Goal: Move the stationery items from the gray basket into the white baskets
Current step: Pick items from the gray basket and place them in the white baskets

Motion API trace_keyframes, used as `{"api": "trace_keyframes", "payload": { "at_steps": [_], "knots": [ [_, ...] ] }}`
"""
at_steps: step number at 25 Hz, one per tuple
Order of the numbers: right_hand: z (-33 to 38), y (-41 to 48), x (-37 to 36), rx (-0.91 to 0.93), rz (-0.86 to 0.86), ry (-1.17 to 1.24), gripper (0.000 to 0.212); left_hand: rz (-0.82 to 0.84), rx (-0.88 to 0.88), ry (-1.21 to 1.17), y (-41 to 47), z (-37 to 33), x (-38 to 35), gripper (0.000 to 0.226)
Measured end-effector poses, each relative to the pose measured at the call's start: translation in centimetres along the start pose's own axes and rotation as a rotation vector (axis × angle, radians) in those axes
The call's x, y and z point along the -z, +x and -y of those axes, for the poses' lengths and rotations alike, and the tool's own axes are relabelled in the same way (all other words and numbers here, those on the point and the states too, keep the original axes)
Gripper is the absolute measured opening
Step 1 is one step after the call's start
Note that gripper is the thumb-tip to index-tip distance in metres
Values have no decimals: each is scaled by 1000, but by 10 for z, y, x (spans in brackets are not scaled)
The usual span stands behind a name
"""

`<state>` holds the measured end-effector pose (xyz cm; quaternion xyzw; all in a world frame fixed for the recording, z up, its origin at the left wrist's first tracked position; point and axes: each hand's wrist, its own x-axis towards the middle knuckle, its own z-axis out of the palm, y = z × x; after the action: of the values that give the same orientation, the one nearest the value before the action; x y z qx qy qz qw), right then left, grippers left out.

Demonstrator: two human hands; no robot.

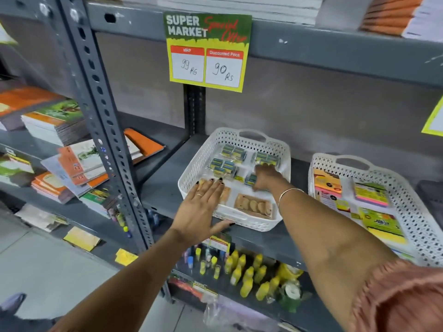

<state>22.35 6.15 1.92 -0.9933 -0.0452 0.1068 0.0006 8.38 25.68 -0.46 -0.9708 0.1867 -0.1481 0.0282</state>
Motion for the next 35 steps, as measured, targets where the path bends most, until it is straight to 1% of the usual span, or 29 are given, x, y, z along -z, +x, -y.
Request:
{"api": "trace_keyframes", "payload": {
  "at_steps": [3, 5, 8, 11, 13, 16, 18, 20, 22, 24, 26, 28, 30, 34, 35],
  "knots": [
    [-2, -5, 2, 9, -2, 54, 79, -4, -2, 25, -1, 1, -2, 95],
    [-8, -13, 9, 26, -63, 124, 83, 3, 6, 19, -1, 1, -2, 93],
    [-26, -31, 29, 48, -218, 212, 72, 16, 12, -27, 0, 1, -4, 94],
    [-66, -61, 48, 25, -364, 278, 58, -38, 4, -93, 1, -6, 2, 91],
    [-100, -85, 55, -19, -429, 281, 50, -82, -32, -150, 4, -32, 12, 87],
    [-164, -128, 60, -156, -475, 275, 46, -144, -176, -216, 16, -116, 25, 84],
    [-212, -155, 55, -277, -460, 256, 43, -156, -276, -242, 24, -169, 27, 83],
    [-268, -184, 41, -426, -440, 264, 38, -132, -343, -206, 30, -208, 27, 84],
    [-314, -207, 19, -560, -412, 250, 35, -76, -357, -171, 31, -222, 23, 85],
    [-348, -226, -3, -636, -292, 203, 35, -24, -344, -151, 29, -228, 18, 86],
    [-361, -239, -20, -637, -137, 172, 40, -16, -325, -131, 29, -231, 15, 87],
    [-365, -242, -26, -613, -76, 123, 50, -19, -325, -112, 29, -232, 15, 88],
    [-355, -248, -14, -574, -23, 89, 57, -23, -328, -97, 29, -232, 14, 87],
    [-376, -237, -29, -588, -74, -72, 56, -18, -309, -107, 29, -231, 14, 87],
    [-379, -240, -31, -592, -85, -75, 56, -17, -305, -108, 29, -232, 13, 88]
  ]
}}
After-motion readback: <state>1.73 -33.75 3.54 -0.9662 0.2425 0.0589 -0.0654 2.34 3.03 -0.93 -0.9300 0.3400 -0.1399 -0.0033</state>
